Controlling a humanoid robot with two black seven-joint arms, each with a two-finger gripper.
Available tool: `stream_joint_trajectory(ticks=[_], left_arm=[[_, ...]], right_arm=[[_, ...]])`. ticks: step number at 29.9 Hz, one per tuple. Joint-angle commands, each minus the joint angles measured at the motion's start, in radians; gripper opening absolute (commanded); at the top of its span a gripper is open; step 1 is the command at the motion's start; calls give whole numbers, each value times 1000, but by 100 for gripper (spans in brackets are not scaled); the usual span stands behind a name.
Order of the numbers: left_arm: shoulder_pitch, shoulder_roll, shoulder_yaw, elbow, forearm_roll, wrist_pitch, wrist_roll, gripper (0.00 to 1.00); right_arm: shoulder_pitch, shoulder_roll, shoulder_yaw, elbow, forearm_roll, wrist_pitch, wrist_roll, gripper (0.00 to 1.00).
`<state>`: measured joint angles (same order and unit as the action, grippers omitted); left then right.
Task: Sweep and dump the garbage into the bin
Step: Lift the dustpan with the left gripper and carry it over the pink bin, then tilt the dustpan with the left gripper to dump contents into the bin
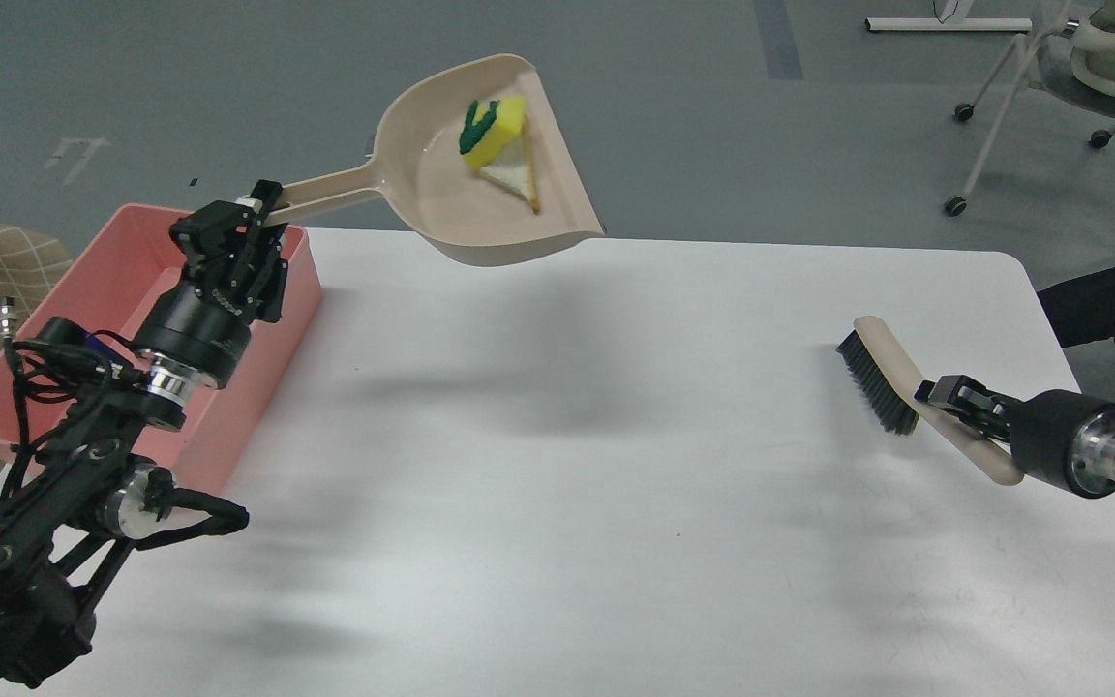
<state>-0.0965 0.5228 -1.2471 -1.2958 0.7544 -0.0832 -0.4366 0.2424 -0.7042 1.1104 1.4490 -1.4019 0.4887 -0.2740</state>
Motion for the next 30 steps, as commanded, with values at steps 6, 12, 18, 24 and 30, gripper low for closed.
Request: stream_joint_trajectory(ticks=[6,12,18,24,30], left_arm=[[262,204,-181,18,-164,-69,-8,12],[374,330,-276,16,-172,-72,-1,11],[422,517,-273,21,-164,-67,2,11],[434,709,-259,91,-150,-72,4,12],[432,821,-230,168,-104,-92,2,12]], right_arm=[[-8,9,0,-2,0,0,7,6],[-11,23,2,-2,0,0,7,6],[-14,25,23,-1,0,0,7,6],[-40,25,63,1,1,0,22,6],[-48,25,75,4,1,0,35,6]])
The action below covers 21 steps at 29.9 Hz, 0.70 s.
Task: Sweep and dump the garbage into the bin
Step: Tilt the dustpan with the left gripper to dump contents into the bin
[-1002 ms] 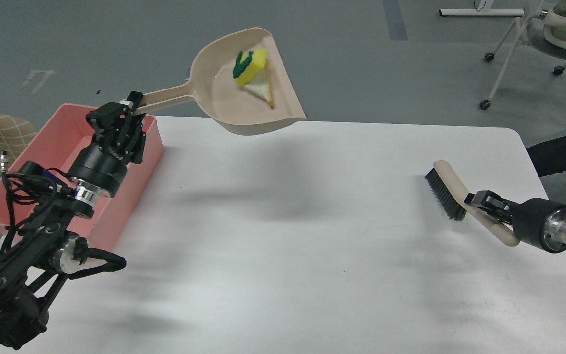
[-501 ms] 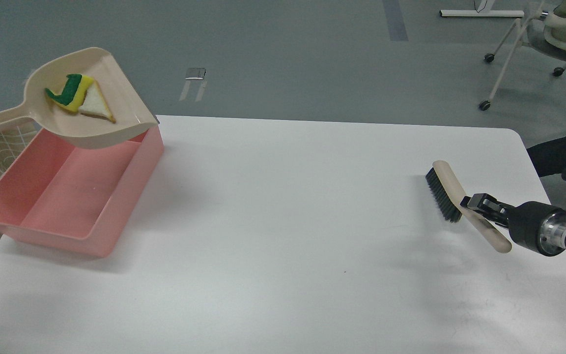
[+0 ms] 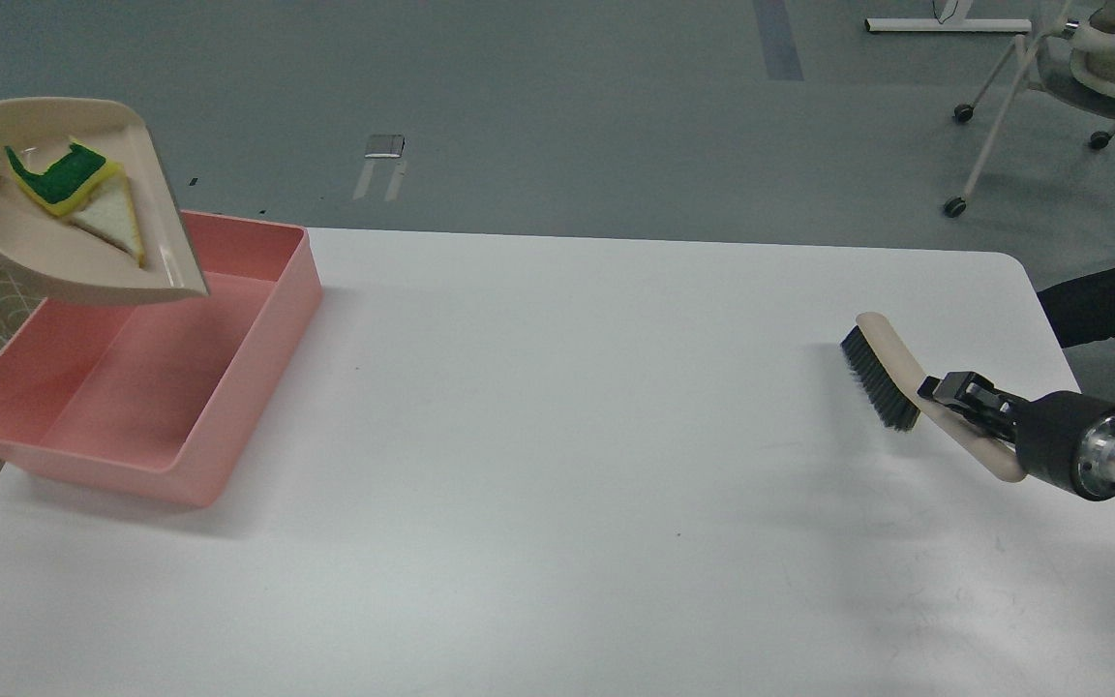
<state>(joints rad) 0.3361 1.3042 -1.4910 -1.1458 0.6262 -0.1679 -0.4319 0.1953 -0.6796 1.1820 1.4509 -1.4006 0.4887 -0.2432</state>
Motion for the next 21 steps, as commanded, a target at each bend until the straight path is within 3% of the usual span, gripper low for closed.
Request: stream_joint_trajectory(ticks=[1,8,11,21], left_arm=[[-6,49,18,18,55,-7,-2,12],[-32,78,17,-20,280,-7,-18,11],[-34,127,15,-34,339,-7,-57,11],[-78,280,12,-126,383,-5,-57,11]], right_arm=[[0,0,10,2,2,0,4,6],[-2,0,19,2,20,0,5,7],[-4,2,19,0,22,0,11,7],[-4,6,22,3,22,0,13,7]])
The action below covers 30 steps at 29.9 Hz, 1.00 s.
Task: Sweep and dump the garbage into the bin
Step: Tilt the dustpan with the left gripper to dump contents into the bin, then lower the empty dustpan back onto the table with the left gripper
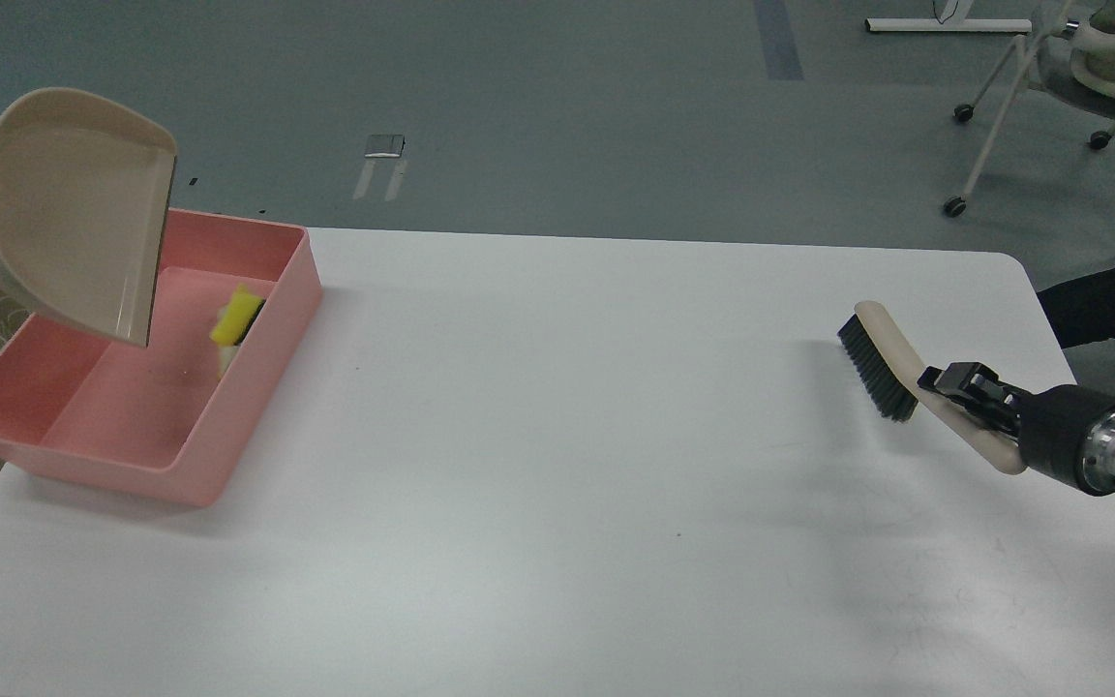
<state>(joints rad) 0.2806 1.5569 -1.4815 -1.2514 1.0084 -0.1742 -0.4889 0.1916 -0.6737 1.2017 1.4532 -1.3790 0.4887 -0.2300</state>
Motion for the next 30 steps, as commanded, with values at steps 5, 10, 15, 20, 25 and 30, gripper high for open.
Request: stream_joint_trajectory(ticks=[5,10,15,20,25,30], left_arm=[[-82,-1,-6,-48,-19,-10,0,11],[-184,-92,-3,-126,-54,-76,13,10],[-282,-365,12,-144,-59,-209,157,12],[-431,-630,105,-126,-53,-231,259,13],[-494,-794,173,-115,-33,-217,268,13],[-606,-888,348,-106,-8,-191,288,13]], right_arm=[[-4,-1,16,0,0,0,0,7],[-15,-3,19,3,0,0,0,7],[-14,-17,24,6,-3,0,0,7],[-14,-44,30,10,-3,0,-2,7],[-12,-67,41,13,-3,0,-5,7],[-12,-86,42,12,-3,0,-6,7]])
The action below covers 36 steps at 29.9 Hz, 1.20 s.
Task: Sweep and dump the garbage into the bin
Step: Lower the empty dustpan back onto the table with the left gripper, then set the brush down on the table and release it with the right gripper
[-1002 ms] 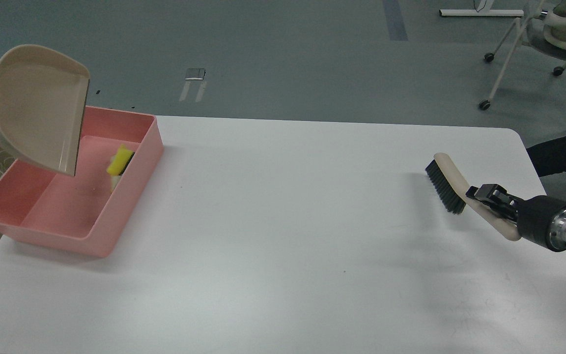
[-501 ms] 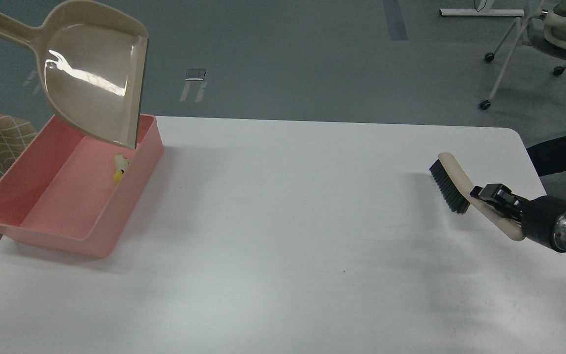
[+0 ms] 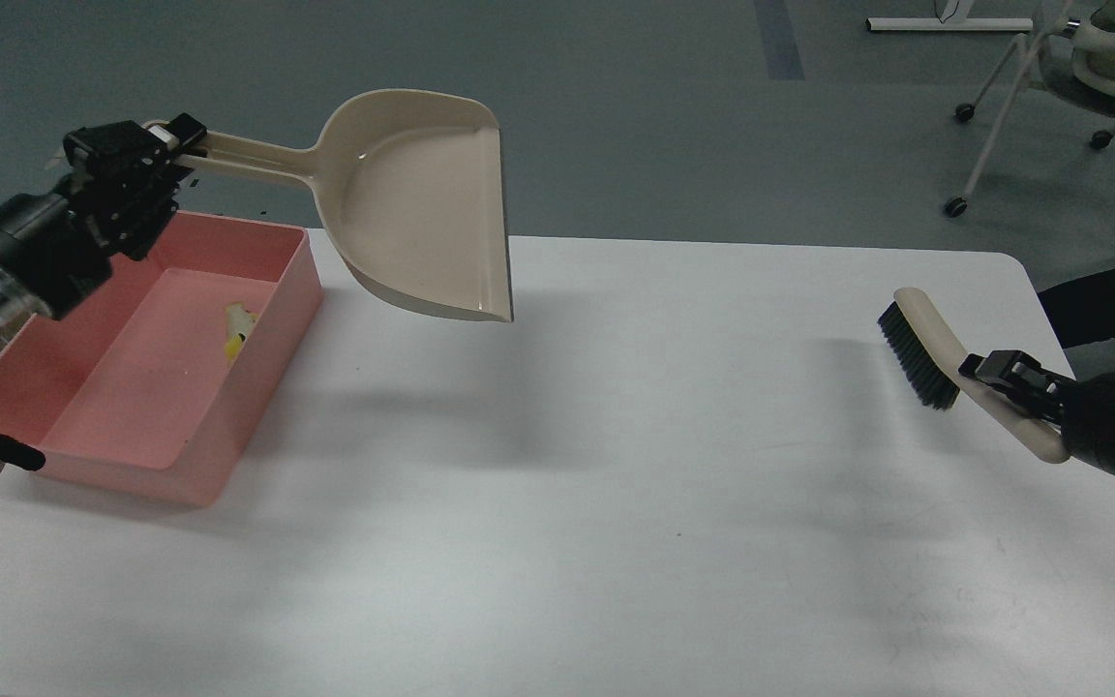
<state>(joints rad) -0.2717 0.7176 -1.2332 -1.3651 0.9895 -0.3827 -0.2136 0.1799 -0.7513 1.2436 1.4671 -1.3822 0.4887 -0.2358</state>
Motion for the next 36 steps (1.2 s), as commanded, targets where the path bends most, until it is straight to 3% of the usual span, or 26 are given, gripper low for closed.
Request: stream_joint_trajectory(ticks=[1,6,10,17,27,30,32,33,36], left_arm=[[-79,-75,176,14,12,43,17,13],[-164,-191,398,76,11,178,20,13],[-193,-283,478,193,11,220,20,13],[-192,-377,514,330,8,271,26,14],[-179,-395,514,333,6,286,23,15],[-179,-392,512,330,-2,291,23,27],[-181,-389,514,330,-2,291,26,67],[-181,-389,514,330,-2,289,26,74],[-181,-385,515,328,-3,288,26,80]], right_arm=[[-2,-8,0,-4,0,0,0,7],[-2,-8,2,-4,-1,0,-2,7],[-2,-17,17,-5,0,0,-2,7],[-5,-49,7,-1,-9,0,0,6],[-20,-60,-20,-17,-121,0,4,7],[-19,-49,-36,-24,-133,0,4,7],[-17,-49,-44,-24,-133,0,4,7],[-17,-49,-47,-24,-133,0,3,7],[-19,-49,-58,-24,-135,0,3,7]])
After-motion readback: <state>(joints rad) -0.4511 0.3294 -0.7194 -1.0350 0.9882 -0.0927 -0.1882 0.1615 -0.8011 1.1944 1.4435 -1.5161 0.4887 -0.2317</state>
